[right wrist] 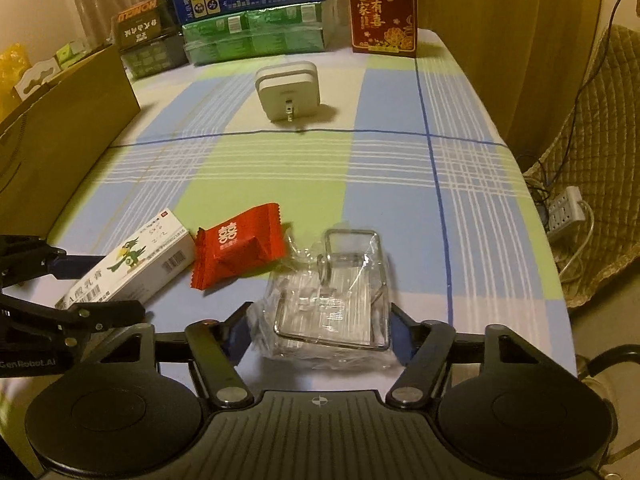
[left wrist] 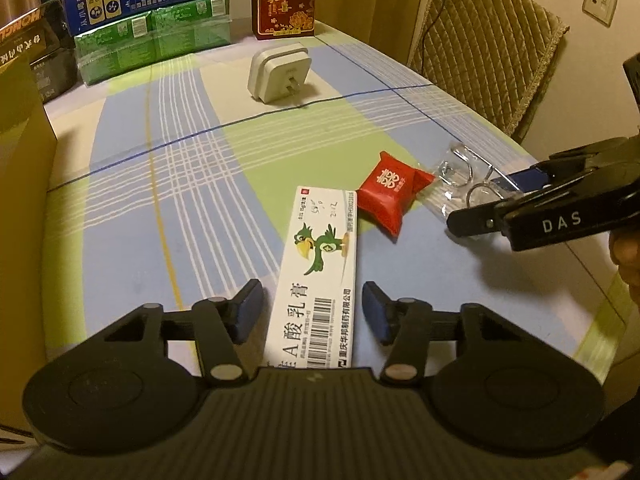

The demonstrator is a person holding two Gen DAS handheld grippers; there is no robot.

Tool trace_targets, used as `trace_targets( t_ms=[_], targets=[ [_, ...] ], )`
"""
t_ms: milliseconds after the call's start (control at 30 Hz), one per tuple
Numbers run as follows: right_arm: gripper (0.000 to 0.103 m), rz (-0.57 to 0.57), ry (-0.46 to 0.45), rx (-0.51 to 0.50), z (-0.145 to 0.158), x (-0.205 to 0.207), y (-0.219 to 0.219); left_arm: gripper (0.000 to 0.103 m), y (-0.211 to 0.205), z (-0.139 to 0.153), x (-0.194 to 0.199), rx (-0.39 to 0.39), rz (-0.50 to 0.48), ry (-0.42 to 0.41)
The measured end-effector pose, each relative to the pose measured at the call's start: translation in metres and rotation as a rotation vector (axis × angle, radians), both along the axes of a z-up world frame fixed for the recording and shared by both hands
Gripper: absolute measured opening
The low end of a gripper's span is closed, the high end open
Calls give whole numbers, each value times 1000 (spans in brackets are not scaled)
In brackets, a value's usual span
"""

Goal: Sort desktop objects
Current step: 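Lift the ointment box with the left tool while the right tool grasps the clear tray, then carry the ointment box and clear tray over the cardboard box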

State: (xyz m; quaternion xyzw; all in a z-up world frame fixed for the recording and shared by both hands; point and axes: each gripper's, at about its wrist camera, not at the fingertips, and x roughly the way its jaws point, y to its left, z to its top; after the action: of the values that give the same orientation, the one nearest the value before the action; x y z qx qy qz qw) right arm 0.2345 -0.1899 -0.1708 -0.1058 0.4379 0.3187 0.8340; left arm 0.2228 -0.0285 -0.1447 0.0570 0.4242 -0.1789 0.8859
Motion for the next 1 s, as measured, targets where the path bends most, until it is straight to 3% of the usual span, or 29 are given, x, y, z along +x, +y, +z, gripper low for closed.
trace_targets(
  t_ms=[67, 133, 333, 833, 1000],
  targets=[
    [55, -6, -4, -3, 1, 0, -1, 42, 0, 0, 0, -3, 3, -3],
    [53, -14, -13, -9, 1, 1, -3, 40, 0, 0, 0, -1, 3, -3],
    [52, 1, -58, -52, 4, -5, -5, 34, -1, 0, -1, 8, -1, -6],
    [51, -72, -33, -19, 14, -16, -33, 34, 0, 1, 5, -32, 44, 8],
    [51, -72, -32, -4, 17, -20, -31, 33, -4, 2, 7, -9, 46, 13]
  ],
)
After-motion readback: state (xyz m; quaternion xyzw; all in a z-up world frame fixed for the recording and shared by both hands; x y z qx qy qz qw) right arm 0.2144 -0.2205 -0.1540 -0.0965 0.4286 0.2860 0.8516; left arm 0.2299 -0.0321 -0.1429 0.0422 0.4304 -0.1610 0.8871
